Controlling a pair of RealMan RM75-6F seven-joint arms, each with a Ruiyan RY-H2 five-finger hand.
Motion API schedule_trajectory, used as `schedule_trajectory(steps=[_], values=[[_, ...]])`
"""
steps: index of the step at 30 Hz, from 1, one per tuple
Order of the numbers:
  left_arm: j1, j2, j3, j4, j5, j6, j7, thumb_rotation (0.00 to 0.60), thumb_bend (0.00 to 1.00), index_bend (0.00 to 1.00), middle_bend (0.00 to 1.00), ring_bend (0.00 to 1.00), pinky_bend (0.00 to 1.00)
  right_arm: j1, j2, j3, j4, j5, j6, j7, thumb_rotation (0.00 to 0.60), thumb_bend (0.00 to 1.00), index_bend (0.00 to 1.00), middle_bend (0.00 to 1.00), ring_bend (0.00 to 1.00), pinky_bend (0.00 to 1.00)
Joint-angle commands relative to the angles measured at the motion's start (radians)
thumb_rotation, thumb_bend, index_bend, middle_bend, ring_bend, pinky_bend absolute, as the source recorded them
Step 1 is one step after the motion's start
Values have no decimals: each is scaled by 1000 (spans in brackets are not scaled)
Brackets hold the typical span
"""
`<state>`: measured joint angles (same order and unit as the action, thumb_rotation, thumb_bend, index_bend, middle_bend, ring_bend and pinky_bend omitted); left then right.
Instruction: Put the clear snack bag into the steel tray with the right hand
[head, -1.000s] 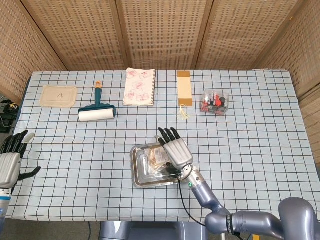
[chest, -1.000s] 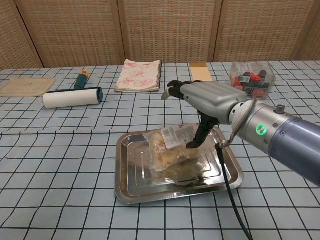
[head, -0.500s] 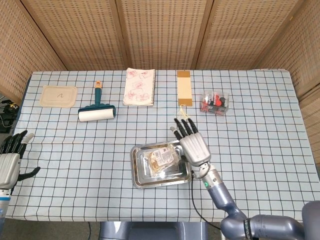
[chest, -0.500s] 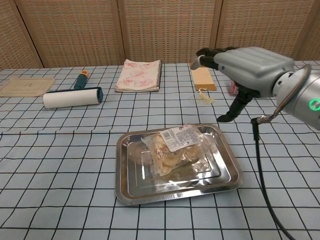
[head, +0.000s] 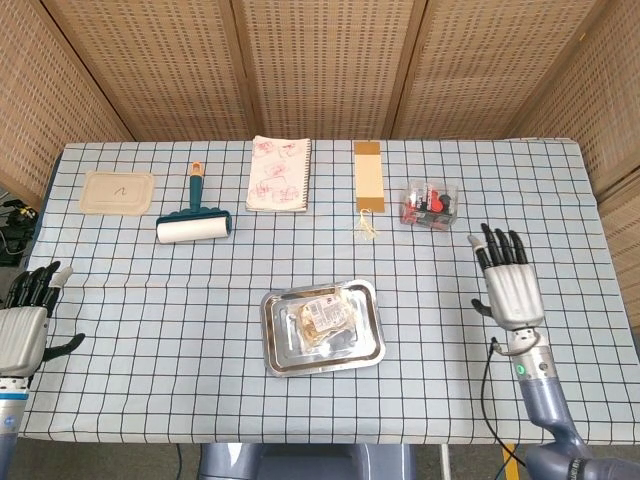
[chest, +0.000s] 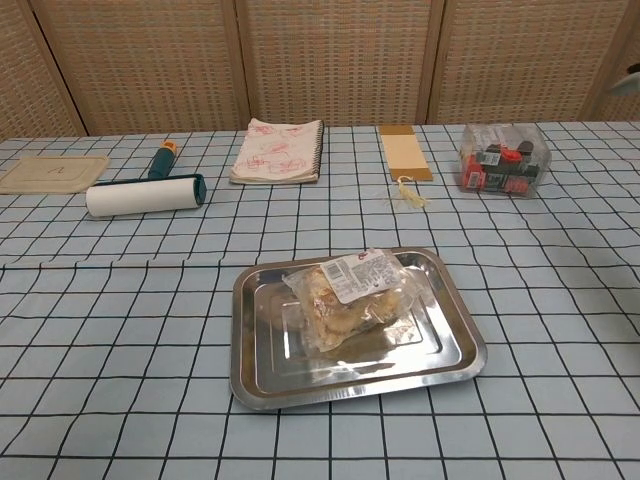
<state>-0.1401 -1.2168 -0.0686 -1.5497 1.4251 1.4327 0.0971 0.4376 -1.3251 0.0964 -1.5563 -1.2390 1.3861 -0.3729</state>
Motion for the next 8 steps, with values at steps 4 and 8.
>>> schedule_trajectory(steps=[4,8], values=[[3,-8,-4,14,0,12,-4,600,176,0,0,0,0,-144,37,-58,121,-75,96,247,600,153,121,0,0,0],[4,-6,-7,17,-5,11,-12,600,176,0,0,0,0,-179,28,-70,175,-103,111,303,600,154,121,0,0,0]])
